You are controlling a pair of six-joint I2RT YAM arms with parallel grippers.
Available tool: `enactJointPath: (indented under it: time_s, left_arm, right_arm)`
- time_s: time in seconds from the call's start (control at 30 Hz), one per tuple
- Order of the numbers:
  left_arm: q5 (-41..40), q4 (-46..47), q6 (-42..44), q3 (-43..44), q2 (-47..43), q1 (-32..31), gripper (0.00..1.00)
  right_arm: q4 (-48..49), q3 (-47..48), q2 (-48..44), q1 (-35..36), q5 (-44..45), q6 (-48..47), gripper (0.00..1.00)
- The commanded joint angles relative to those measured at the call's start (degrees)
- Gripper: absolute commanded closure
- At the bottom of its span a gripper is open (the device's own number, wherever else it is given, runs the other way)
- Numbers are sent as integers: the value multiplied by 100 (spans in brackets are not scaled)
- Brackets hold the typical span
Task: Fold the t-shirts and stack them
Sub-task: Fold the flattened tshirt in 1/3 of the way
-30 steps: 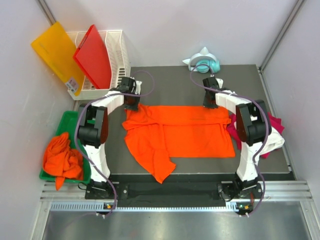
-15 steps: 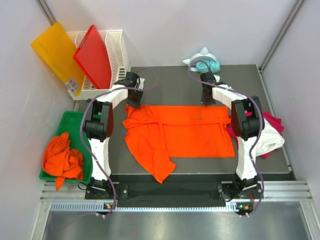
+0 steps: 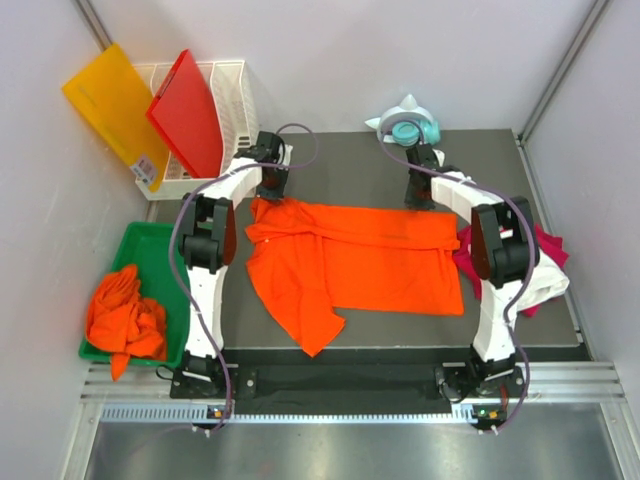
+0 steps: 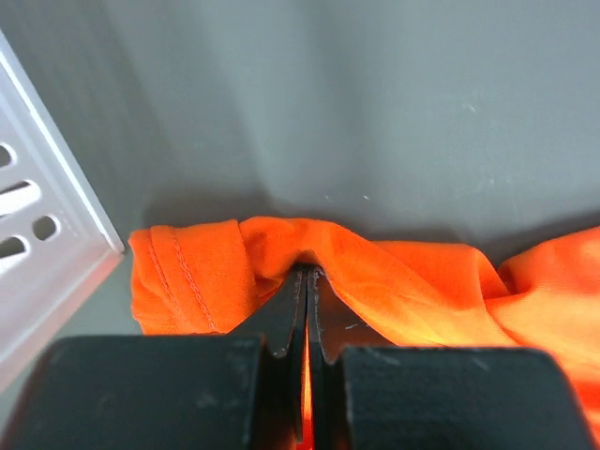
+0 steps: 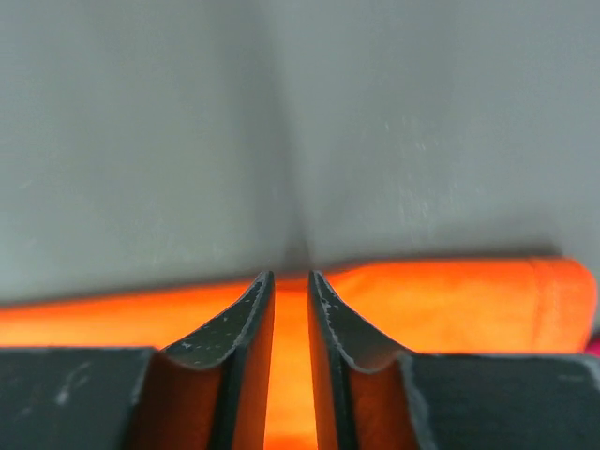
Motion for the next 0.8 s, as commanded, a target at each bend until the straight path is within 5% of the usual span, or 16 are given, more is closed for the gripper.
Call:
enactJointPath:
  time_s: [0.0, 0.3, 0.77]
  left_arm:
    - [-440, 153, 68, 266, 207, 43, 100]
    - [-458, 48, 15, 486, 322, 43, 100]
    - [-396, 100, 103, 47, -30, 43, 100]
  right_arm:
    - [382, -115, -911, 165, -198, -62, 79]
    - [453, -836, -1492, 525, -497, 52, 84]
    - [-101, -274, -209, 535, -391, 333, 92]
